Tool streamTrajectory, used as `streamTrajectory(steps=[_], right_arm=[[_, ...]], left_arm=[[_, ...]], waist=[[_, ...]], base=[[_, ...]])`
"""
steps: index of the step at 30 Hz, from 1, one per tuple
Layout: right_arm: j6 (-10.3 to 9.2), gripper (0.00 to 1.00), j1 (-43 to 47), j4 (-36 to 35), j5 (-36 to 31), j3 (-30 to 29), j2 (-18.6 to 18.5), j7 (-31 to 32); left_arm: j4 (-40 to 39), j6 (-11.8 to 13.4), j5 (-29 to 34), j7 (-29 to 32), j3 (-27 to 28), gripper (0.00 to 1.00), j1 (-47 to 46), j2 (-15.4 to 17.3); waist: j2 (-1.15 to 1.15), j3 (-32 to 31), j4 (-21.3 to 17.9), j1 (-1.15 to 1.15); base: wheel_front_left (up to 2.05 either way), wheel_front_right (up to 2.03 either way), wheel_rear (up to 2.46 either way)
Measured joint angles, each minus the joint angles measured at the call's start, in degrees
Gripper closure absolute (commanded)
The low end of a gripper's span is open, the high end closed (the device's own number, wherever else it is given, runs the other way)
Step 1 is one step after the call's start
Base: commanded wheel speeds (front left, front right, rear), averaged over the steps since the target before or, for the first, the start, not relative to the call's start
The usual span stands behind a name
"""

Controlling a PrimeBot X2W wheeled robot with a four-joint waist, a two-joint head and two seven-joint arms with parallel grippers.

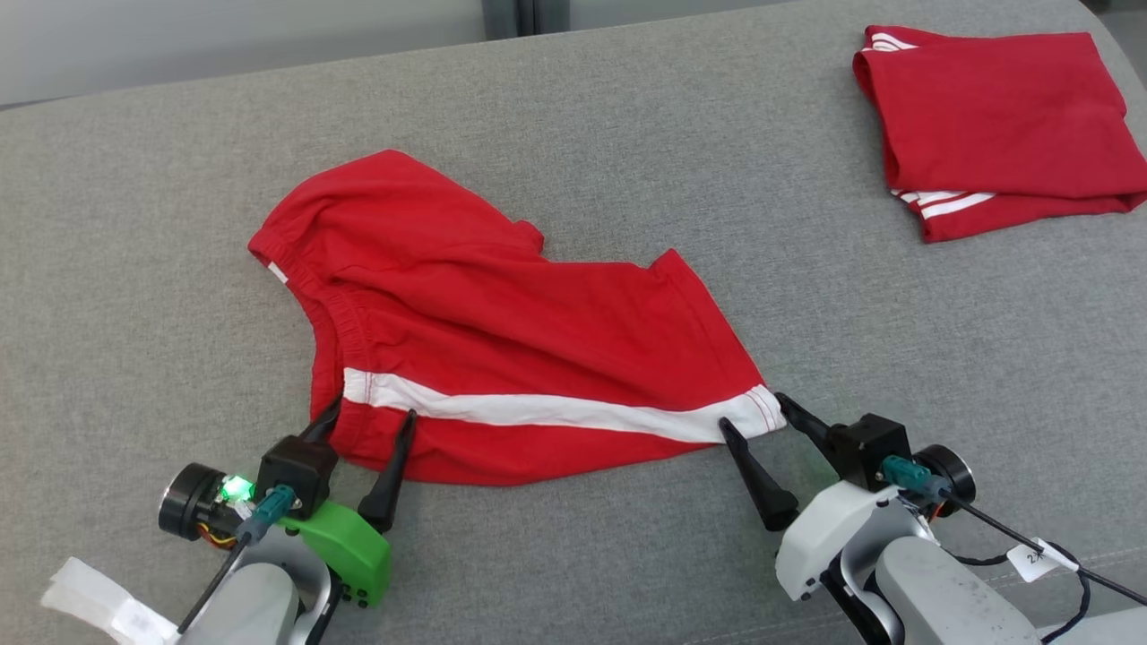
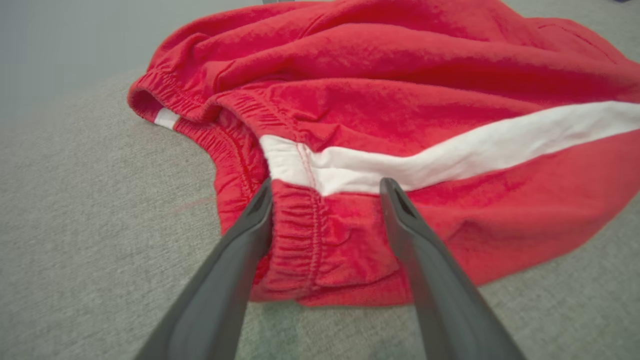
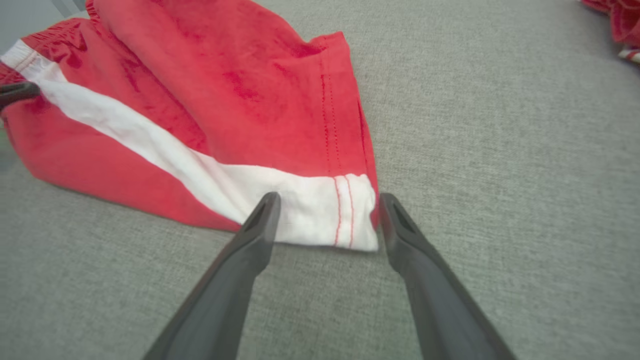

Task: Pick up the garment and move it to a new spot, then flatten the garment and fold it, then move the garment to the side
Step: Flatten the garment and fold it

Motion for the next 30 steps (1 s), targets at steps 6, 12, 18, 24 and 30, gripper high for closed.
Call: streamTrajectory(steps=[6, 12, 18, 24, 30], right_arm=[[0.00, 0.00, -1.7, -0.6, 2.9, 2.6, -0.7, -0.1], [0.00, 0.00, -2.9, 0.0, 6.6, 5.4, -1.7, -0.1], [0.00, 0.00, -4.4, 1.8, 10.9, 8.5, -2.7, -0.1], [-0.01, 0.00, -5.8, 0.9, 13.9, 12.6, -3.1, -0.1], [-0.02, 0.00, -8.2, 0.3, 18.4, 17.3, -4.2, -0.1]], left_arm=[[2.4, 0.0, -3.8, 0.0, -5.6, 0.00, -3.2, 1.0], [4.4, 0.0, -7.6, 0.0, -9.3, 0.00, -6.0, 1.9], [6.9, 0.0, -11.8, 0.0, -12.9, 0.00, -8.0, 2.8], [7.7, 0.0, -15.6, 0.0, -16.5, 0.00, -10.2, 4.0], [8.3, 0.0, -20.5, 0.2, -20.3, 0.00, -12.9, 4.7]], waist=[[0.00, 0.6, -0.2, 0.00], [0.00, 1.1, -0.4, 0.00], [0.00, 1.3, -0.5, 0.00], [0.00, 1.5, -0.9, 0.00], [0.00, 1.9, -1.0, 0.00]], base=[[0.00, 0.00, 0.00], [0.00, 0.00, 0.00], [0.00, 0.00, 0.00], [0.00, 0.00, 0.00], [0.00, 0.00, 0.00]])
